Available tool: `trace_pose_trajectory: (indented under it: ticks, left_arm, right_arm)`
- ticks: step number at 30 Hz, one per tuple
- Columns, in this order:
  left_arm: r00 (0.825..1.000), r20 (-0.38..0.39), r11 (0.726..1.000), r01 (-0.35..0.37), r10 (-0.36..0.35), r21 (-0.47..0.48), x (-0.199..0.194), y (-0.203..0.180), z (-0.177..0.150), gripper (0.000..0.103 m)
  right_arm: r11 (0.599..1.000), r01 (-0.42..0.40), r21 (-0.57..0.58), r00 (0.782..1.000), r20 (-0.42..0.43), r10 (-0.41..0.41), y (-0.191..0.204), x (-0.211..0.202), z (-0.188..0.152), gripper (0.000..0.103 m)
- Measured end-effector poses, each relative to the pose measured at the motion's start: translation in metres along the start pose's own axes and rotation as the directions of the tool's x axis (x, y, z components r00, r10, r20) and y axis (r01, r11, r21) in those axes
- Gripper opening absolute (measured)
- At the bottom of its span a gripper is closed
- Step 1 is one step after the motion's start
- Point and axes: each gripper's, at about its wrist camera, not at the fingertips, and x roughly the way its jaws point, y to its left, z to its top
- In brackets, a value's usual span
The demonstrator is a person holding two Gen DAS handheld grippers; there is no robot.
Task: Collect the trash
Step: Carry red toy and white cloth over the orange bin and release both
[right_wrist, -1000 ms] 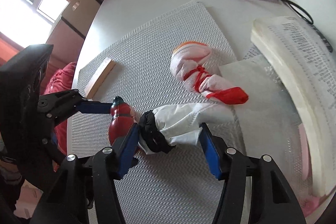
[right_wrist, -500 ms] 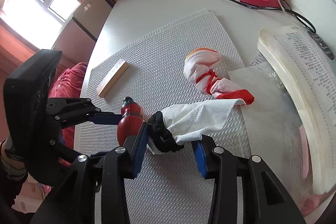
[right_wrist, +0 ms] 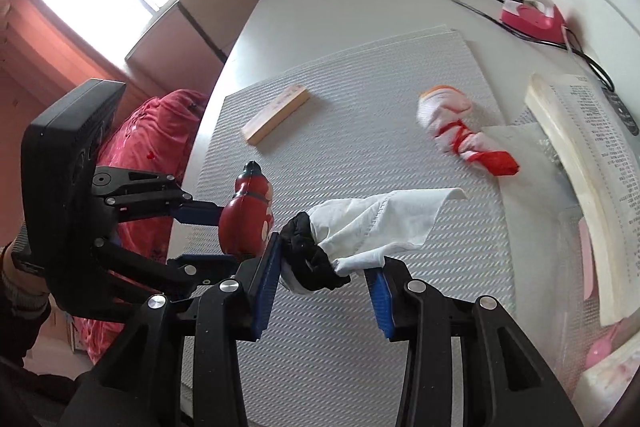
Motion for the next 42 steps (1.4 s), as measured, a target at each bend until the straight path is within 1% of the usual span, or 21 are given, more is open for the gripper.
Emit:
trace_pose_trajectory:
  ticks: [3, 6, 11, 14, 18, 19, 25, 26, 31, 33, 34, 35, 36, 38, 40, 42]
  left_arm:
    - [1.0, 0.01, 1.0, -0.022, 0.022, -0.017, -0.015, 0.009, -0.026, 0.045]
    - [0.999, 0.021, 0.998, -0.043, 0.044, -0.048, -0.028, 0.013, -0.045, 0.045]
    - [0.995, 0.035, 0.988, -0.087, 0.092, -0.132, -0.055, 0.028, -0.087, 0.045]
    - [0.992, 0.038, 0.974, -0.11, 0.12, -0.199, -0.07, 0.04, -0.116, 0.045]
    - [0.987, 0.037, 0.945, -0.14, 0.158, -0.297, -0.086, 0.057, -0.155, 0.045]
    - [0.985, 0.036, 0.935, -0.148, 0.168, -0.322, -0.09, 0.062, -0.165, 0.045]
    - [0.978, 0.03, 0.872, -0.17, 0.206, -0.458, -0.103, 0.088, -0.22, 0.045]
    - [0.977, 0.025, 0.861, -0.173, 0.21, -0.478, -0.105, 0.092, -0.229, 0.045]
    - [0.976, -0.001, 0.816, -0.183, 0.218, -0.549, -0.108, 0.111, -0.269, 0.045]
    - [0.977, -0.013, 0.799, -0.183, 0.215, -0.573, -0.107, 0.121, -0.286, 0.045]
    - [0.977, -0.02, 0.789, -0.184, 0.212, -0.586, -0.107, 0.127, -0.296, 0.045]
    - [0.978, -0.026, 0.783, -0.183, 0.209, -0.595, -0.104, 0.133, -0.302, 0.045]
    - [0.979, -0.034, 0.777, -0.181, 0.202, -0.604, -0.102, 0.139, -0.31, 0.045]
    - [0.979, -0.057, 0.764, -0.189, 0.196, -0.617, -0.094, 0.151, -0.324, 0.045]
    - [0.981, -0.069, 0.761, -0.185, 0.182, -0.622, -0.086, 0.163, -0.336, 0.045]
    - [0.983, -0.076, 0.755, -0.177, 0.167, -0.631, -0.078, 0.174, -0.346, 0.045]
  right_arm:
    - [0.999, -0.026, -0.04, 1.0, -0.016, 0.025, 0.018, 0.001, -0.004, 0.041]
    - [0.996, -0.056, -0.075, 0.998, -0.036, 0.053, 0.037, 0.004, -0.007, 0.041]
    - [0.982, -0.116, -0.146, 0.991, -0.08, 0.105, 0.075, 0.014, -0.009, 0.041]
    - [0.965, -0.161, -0.205, 0.983, -0.119, 0.138, 0.105, 0.026, -0.008, 0.041]
    - [0.938, -0.212, -0.275, 0.971, -0.169, 0.17, 0.144, 0.042, -0.006, 0.041]
    - [0.924, -0.235, -0.301, 0.965, -0.189, 0.184, 0.16, 0.048, -0.006, 0.041]
    - [0.872, -0.301, -0.386, 0.942, -0.266, 0.207, 0.223, 0.073, -0.011, 0.041]
    - [0.856, -0.317, -0.409, 0.935, -0.289, 0.208, 0.24, 0.081, -0.013, 0.041]
    - [0.807, -0.358, -0.47, 0.915, -0.347, 0.203, 0.293, 0.106, -0.019, 0.041]
    - [0.773, -0.372, -0.514, 0.909, -0.372, 0.19, 0.321, 0.122, -0.025, 0.041]
    - [0.748, -0.374, -0.548, 0.908, -0.381, 0.175, 0.335, 0.132, -0.029, 0.041]
    - [0.735, -0.375, -0.565, 0.908, -0.384, 0.168, 0.343, 0.138, -0.031, 0.041]
    - [0.706, -0.381, -0.597, 0.907, -0.391, 0.159, 0.356, 0.15, -0.035, 0.041]
    - [0.674, -0.382, -0.632, 0.906, -0.401, 0.137, 0.371, 0.165, -0.045, 0.041]
    - [0.654, -0.399, -0.643, 0.894, -0.431, 0.121, 0.391, 0.193, -0.053, 0.041]
    - [0.637, -0.397, -0.661, 0.889, -0.451, 0.085, 0.406, 0.219, -0.062, 0.041]
